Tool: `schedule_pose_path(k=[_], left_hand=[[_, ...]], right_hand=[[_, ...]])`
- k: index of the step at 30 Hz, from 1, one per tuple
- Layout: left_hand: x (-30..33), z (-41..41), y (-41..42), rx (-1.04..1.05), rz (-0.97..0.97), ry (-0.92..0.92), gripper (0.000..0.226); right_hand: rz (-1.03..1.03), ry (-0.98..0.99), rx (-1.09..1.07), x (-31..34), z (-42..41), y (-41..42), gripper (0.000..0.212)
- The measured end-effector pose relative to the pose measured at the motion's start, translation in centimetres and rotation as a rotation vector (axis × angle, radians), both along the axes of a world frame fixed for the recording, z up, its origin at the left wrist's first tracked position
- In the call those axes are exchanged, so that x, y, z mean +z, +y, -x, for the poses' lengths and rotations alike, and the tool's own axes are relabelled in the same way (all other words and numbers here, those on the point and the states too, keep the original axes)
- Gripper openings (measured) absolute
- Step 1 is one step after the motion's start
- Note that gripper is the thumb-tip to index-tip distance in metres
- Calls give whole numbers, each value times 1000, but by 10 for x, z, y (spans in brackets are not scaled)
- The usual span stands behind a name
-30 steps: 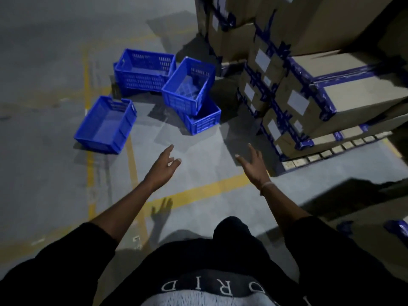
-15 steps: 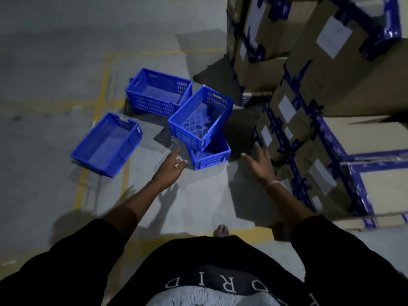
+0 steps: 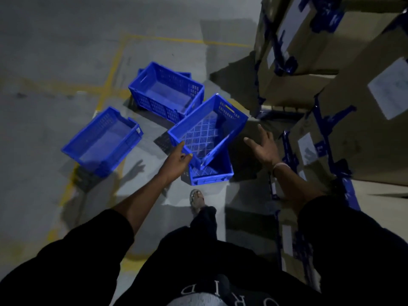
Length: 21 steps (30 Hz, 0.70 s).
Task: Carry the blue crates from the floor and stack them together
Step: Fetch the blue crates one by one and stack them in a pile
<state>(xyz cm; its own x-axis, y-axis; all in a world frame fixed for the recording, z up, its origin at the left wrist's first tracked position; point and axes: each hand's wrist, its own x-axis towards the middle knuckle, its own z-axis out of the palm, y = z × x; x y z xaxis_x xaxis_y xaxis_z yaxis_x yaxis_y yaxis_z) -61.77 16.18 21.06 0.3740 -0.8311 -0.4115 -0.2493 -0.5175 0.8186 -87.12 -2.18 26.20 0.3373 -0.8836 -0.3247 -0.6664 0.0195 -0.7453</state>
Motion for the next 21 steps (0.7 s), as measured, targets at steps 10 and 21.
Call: schedule_pose_path(k=[10,21], left_hand=[[-47,-59,-140,91,-101,29,67],[-156,-69,-218,304,-233,-32,65]], right_hand=[[-42,97,190,-61,-79,-176,80],[-14,289,472,-191,-150,-347,82]])
